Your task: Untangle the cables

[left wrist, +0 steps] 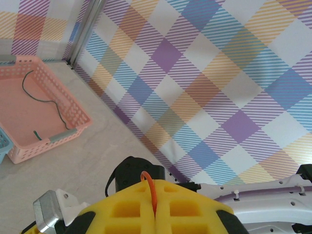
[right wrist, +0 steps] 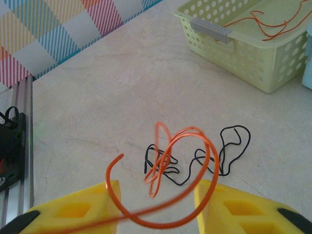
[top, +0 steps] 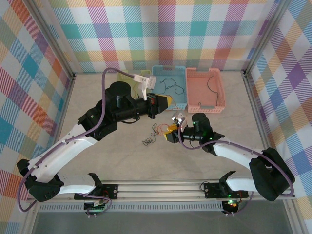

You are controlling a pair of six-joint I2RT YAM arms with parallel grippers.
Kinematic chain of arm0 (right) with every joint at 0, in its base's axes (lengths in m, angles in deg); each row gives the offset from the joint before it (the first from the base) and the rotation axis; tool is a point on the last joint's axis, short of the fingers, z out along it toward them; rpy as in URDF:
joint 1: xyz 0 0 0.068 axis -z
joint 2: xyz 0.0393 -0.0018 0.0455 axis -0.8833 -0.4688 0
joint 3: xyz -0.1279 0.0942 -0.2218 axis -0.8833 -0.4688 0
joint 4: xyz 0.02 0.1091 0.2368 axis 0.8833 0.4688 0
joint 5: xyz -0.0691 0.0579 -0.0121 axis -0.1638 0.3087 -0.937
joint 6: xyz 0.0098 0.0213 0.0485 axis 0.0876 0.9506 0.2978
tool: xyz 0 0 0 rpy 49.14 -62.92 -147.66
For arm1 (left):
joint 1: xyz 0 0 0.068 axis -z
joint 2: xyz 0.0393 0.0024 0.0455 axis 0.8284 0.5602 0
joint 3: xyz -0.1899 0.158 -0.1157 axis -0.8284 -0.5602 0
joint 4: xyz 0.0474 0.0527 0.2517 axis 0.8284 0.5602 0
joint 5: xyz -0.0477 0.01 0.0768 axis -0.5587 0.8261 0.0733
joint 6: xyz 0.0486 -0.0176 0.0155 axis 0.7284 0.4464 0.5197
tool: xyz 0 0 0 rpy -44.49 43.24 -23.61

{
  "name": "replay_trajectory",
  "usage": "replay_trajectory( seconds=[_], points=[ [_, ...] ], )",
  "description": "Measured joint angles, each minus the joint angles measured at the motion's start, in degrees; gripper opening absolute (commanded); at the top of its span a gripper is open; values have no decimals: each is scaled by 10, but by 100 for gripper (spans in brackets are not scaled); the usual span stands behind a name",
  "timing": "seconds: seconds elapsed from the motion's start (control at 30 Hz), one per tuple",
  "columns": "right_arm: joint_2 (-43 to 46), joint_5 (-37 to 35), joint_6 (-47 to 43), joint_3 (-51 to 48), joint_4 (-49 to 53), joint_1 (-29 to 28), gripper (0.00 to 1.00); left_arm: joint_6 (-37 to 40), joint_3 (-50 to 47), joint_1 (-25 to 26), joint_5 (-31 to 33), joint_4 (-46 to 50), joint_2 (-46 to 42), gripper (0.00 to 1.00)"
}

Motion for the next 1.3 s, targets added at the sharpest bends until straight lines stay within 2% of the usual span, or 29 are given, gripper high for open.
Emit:
replay_trajectory(
  seconds=[0.2,0.33,0.67,0.8,1.07,1.3],
  points=[
    [-11,0,18,8,-11,0,45,0,0,0,-8,0,5,0],
    [-22,1,29,12,-17,0,40,0,0,0,-8,0,5,0],
    [-31,2,32,16,-23,0,9,0,0,0,-8,0,5,0],
    [-31,3,26,16,-21,0,0,0,0,0,-7,0,5,0],
    [-8,-4,11,13,-19,0,0,4,0,0,6,9,-1,0],
    [4,-26,-5,9,-10,0,0,19,0,0,42,14,-36,0]
  ],
)
